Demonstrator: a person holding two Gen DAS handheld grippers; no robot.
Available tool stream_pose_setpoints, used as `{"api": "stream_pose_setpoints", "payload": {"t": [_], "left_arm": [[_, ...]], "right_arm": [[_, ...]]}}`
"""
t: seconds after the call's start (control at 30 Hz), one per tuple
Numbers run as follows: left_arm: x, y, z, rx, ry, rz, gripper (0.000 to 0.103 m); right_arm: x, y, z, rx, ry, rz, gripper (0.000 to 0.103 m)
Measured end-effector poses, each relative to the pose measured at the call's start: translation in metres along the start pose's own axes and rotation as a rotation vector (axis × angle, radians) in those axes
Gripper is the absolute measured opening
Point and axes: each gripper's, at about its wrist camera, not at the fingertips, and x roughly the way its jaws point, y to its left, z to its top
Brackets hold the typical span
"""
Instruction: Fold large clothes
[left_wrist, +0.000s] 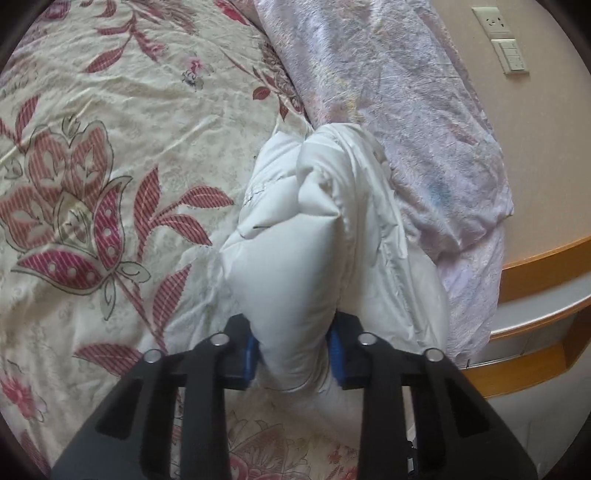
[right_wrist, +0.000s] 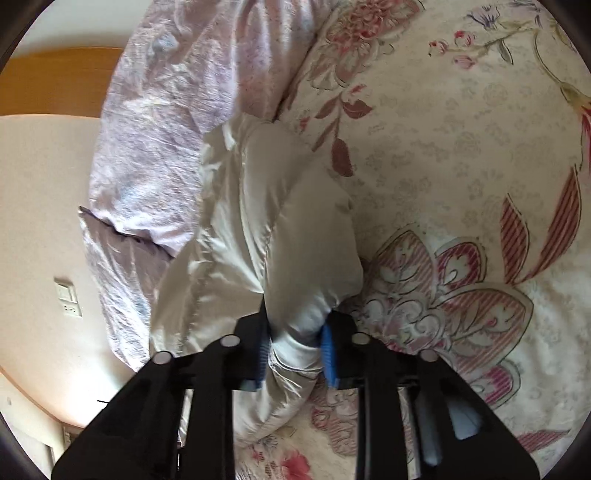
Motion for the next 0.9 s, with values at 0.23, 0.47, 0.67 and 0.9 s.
{"api": "stream_pose_setpoints", "payload": {"t": [0.23, 0.47, 0.67, 0.9], "left_arm": [[-0.031, -0.007, 0.007, 0.051, -0.055, -0.011, 0.020], [-0.106, 0.031, -0.004, 0.078, -0.083, -0.010, 0.020], [-0.133, 0.053, -0.022, 0.134, -0.075, 0.055, 0.027], [-0.129, 0.055, -0.023, 0.176, -0.080, 0.085, 0.056]], "right_arm": [[-0.018, 0.007, -0.019, -0.052, 0.060, 0.037, 0.016], [-0.052, -0.007, -0.069, -0.168, 0.182, 0.029, 0.016], [-0.079, 0.000, -0.091, -0.384, 0.146, -0.167, 0.042], [-0.098, 0.068, -0.112, -0.698, -0.187, -0.403, 0.052]]}}
